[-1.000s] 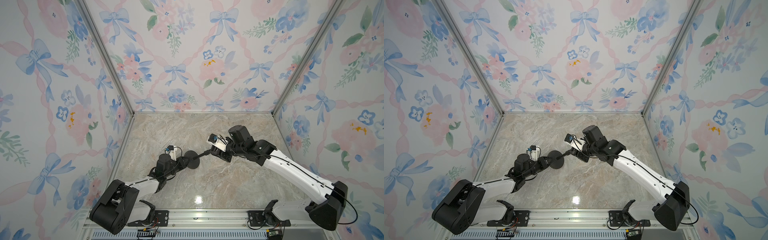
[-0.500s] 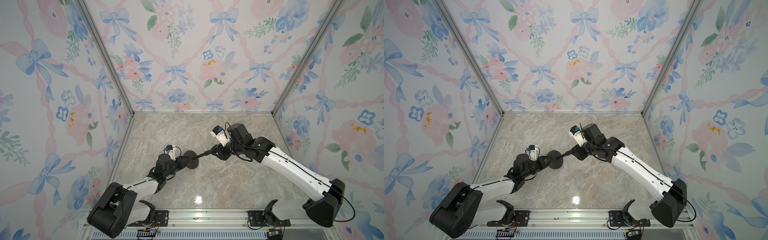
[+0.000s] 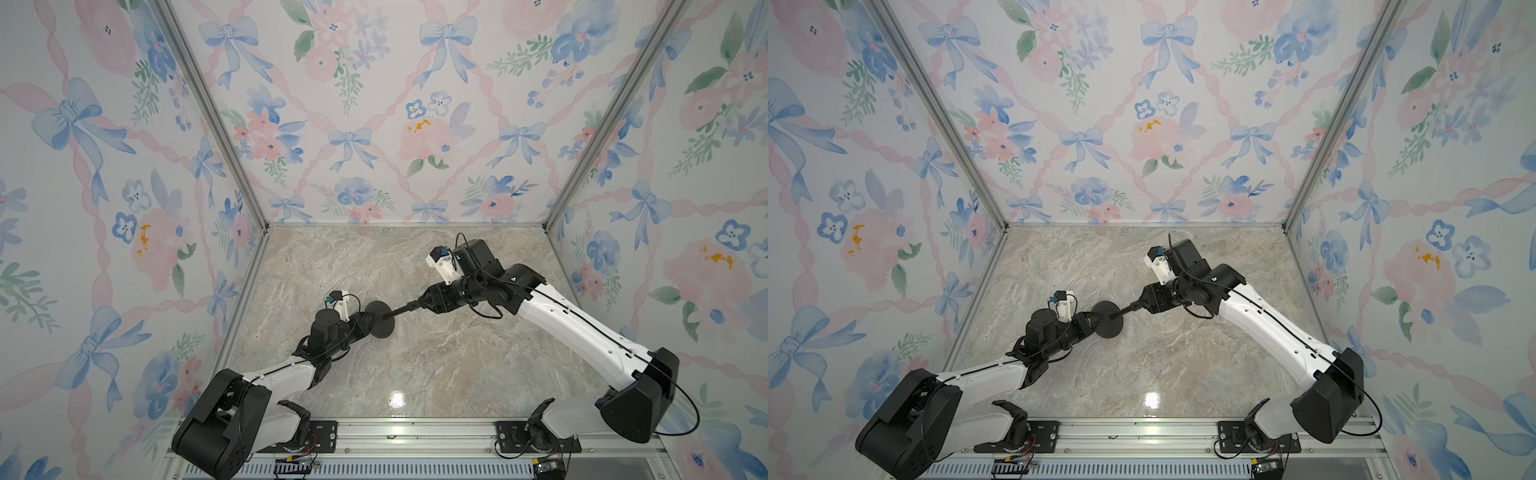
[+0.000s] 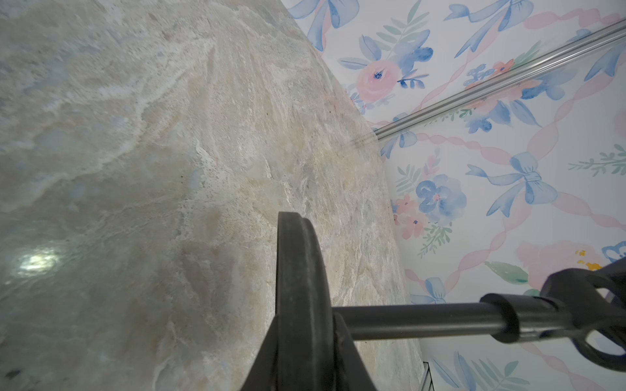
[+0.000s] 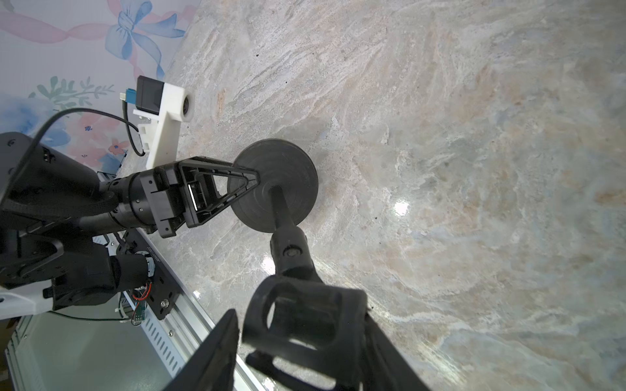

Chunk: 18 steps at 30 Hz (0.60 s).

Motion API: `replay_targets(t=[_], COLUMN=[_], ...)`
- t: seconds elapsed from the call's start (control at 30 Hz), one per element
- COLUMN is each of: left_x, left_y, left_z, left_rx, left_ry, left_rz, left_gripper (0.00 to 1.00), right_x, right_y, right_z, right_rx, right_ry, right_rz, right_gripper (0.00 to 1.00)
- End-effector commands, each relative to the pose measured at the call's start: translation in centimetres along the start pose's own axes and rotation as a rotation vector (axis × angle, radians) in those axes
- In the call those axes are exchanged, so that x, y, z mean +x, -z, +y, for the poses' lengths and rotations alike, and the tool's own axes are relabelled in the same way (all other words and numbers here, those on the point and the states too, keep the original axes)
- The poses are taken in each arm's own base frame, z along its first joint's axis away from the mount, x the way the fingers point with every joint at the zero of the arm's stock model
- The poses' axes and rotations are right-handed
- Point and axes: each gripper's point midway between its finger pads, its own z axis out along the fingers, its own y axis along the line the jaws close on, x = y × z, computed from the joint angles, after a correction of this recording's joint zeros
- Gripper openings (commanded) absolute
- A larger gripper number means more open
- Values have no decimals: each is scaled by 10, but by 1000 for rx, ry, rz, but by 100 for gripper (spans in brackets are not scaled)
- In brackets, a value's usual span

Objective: Assemble a microphone stand
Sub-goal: Screw the microphone stand pole into the microphone stand base.

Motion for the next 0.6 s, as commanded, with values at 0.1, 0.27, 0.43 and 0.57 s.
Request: replay_targets(t=[0.1, 0.27, 0.43, 0.57], left_x=[-25, -22, -19, -17], left_y=[6, 3, 1, 0], left_z=[-42, -42, -41, -43], left_rx=[153, 145, 130, 124], left_ry=[-84, -102, -123, -136], left_rz=[-91, -68, -52, -44], left_gripper=[0, 0, 0, 0], right_x=[29, 37, 19, 9], right_y=[35, 52, 56, 38], right_z=[-3, -11, 1, 12], right_rx=[4, 107, 224, 196], right_ry=[460, 1002, 1454, 1610], right_rz=[25, -52, -187, -178], right_gripper=[73, 77, 84, 84])
